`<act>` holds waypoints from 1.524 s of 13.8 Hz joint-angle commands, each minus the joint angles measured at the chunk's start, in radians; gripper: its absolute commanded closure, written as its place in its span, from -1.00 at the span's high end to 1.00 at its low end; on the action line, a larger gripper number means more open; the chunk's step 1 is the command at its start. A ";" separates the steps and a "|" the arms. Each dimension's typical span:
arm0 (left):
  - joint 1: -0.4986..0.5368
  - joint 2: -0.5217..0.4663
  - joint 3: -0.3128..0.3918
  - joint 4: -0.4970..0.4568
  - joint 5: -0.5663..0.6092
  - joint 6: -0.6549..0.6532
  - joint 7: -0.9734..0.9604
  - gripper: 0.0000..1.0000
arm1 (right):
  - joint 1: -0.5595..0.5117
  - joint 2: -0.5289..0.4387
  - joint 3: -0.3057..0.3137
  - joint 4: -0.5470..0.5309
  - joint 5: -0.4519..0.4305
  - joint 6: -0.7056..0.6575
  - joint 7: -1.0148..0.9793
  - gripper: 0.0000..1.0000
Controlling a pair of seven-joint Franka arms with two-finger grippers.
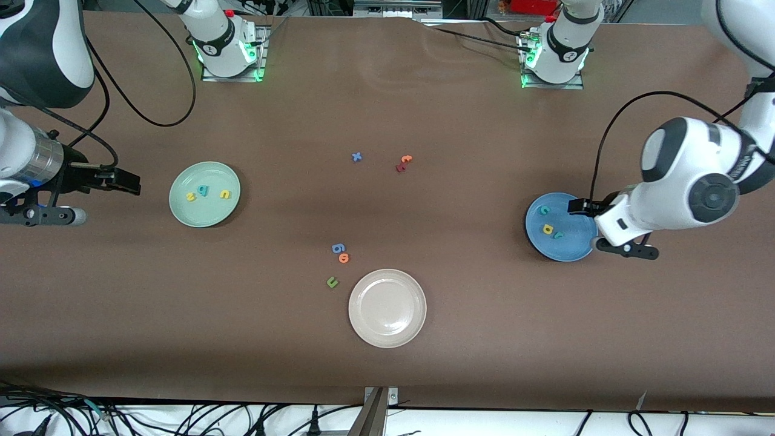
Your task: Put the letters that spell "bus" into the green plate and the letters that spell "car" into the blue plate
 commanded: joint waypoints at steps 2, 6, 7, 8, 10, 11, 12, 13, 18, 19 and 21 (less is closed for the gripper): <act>0.037 0.011 -0.013 0.186 -0.018 -0.176 -0.014 0.98 | -0.011 -0.016 0.010 -0.024 0.054 0.045 0.004 0.99; 0.040 -0.046 -0.016 0.288 0.055 -0.278 -0.052 1.00 | -0.010 -0.018 0.010 -0.020 0.051 0.031 0.036 0.99; 0.051 -0.063 -0.012 0.288 0.050 -0.284 -0.048 1.00 | -0.010 -0.018 0.010 -0.015 0.042 0.026 0.040 0.99; 0.074 -0.071 -0.018 0.294 0.044 -0.310 -0.046 1.00 | -0.010 -0.018 0.010 -0.015 0.042 0.022 0.038 1.00; 0.090 -0.114 -0.019 0.292 0.038 -0.337 -0.044 1.00 | -0.010 -0.018 0.010 -0.015 0.039 0.023 0.041 1.00; 0.090 -0.121 -0.019 0.294 0.038 -0.336 -0.046 1.00 | -0.010 -0.016 0.010 -0.014 0.040 0.023 0.043 1.00; 0.090 -0.121 -0.019 0.294 0.038 -0.336 -0.047 1.00 | -0.010 -0.016 0.010 -0.015 0.040 0.023 0.046 1.00; 0.086 -0.120 -0.018 0.294 0.036 -0.334 -0.048 1.00 | -0.010 -0.016 0.010 -0.014 0.040 0.023 0.046 1.00; -0.317 -0.285 0.425 0.149 -0.092 -0.250 -0.040 1.00 | -0.010 -0.016 0.010 -0.012 0.043 0.025 0.046 1.00; -0.317 -0.319 0.448 0.112 -0.137 -0.224 -0.019 1.00 | -0.010 -0.016 0.010 -0.007 0.042 0.025 0.044 1.00; -0.325 -0.342 0.473 0.098 -0.143 -0.222 0.052 1.00 | -0.008 -0.014 0.010 -0.007 0.042 0.025 0.046 1.00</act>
